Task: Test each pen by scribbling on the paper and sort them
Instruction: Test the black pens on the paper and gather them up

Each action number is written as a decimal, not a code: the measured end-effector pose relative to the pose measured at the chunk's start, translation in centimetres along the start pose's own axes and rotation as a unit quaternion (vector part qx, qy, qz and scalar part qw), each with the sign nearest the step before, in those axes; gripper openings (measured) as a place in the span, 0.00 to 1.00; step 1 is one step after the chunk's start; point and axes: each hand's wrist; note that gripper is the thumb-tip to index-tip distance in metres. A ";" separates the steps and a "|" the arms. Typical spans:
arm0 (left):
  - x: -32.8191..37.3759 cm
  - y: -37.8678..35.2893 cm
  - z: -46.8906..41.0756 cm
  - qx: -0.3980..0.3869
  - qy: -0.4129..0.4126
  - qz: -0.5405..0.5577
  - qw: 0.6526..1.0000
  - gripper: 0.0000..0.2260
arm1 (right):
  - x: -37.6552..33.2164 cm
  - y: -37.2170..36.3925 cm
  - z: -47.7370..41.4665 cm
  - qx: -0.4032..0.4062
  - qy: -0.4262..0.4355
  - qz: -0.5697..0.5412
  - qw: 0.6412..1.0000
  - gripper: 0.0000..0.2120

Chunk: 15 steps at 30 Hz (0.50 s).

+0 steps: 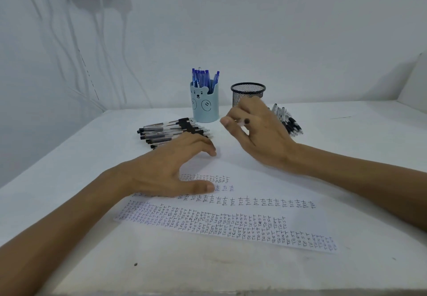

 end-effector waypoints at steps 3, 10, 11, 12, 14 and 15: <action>0.0 -0.2 -0.1 -0.025 0.009 -0.014 1.000 0.35 | -0.7 0.9 0.1 -0.094 -0.108 -0.094 0.985 0.33; 0.1 -0.2 -0.3 -0.038 0.015 -0.023 0.999 0.35 | -1.9 1.2 1.7 -0.186 -0.245 -0.297 0.904 0.05; 0.1 -0.2 -0.3 -0.039 0.017 -0.026 0.999 0.35 | -2.1 1.2 1.8 -0.201 -0.266 -0.332 0.882 0.05; 0.1 -0.2 -0.3 -0.040 0.018 -0.026 0.999 0.35 | -2.2 1.4 1.9 -0.221 -0.282 -0.364 0.860 0.06; 0.0 -0.2 -0.2 -0.041 0.017 -0.026 0.999 0.35 | -2.3 2.0 1.9 -0.279 -0.283 -0.409 0.821 0.06; 0.0 -0.2 -0.2 -0.041 0.017 -0.027 0.999 0.35 | -2.2 2.3 1.9 -0.305 -0.272 -0.422 0.809 0.05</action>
Point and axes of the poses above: each hand's wrist, its own z-axis away from the middle knuckle, its own y-axis out of the back of the hand, x = y × z, and after that the axes turned 12 degrees about z, right-handed
